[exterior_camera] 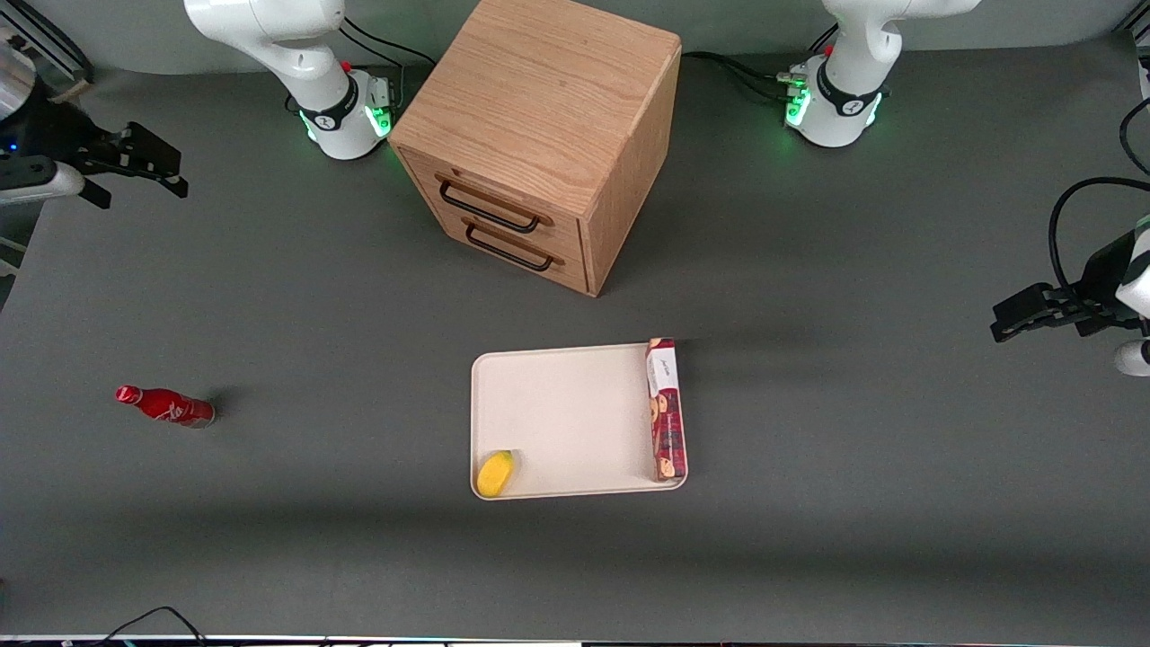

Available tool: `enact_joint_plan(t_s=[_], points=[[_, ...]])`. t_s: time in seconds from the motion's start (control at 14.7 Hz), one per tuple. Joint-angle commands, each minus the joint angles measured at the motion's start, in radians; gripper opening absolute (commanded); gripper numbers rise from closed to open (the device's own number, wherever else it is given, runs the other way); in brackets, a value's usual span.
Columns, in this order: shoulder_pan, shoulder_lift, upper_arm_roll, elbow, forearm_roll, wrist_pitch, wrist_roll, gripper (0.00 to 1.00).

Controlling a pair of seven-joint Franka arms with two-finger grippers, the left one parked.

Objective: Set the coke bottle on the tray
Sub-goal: 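Move the right gripper down toward the red Coca-Cola bottle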

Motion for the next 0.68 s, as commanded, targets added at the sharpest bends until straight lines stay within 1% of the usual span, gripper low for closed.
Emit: enact_joint_plan(t_s=[0.0, 0.2, 0.27, 0.41, 0.48, 0.55, 0.61], points=[[-0.001, 0.06, -0.007, 0.109, 0.007, -0.081, 0.019, 1.0], [-0.003, 0.071, -0.01, 0.112, 0.005, -0.082, 0.012, 1.0], [-0.003, 0.085, -0.013, 0.112, -0.013, -0.079, 0.008, 1.0], [-0.004, 0.152, -0.018, 0.147, -0.085, -0.062, -0.017, 1.0], [-0.006, 0.205, -0.024, 0.178, -0.12, -0.038, -0.076, 1.0], [-0.005, 0.258, -0.051, 0.197, -0.154, -0.007, -0.154, 1.0], [-0.006, 0.307, -0.091, 0.206, -0.159, 0.042, -0.225, 1.0]])
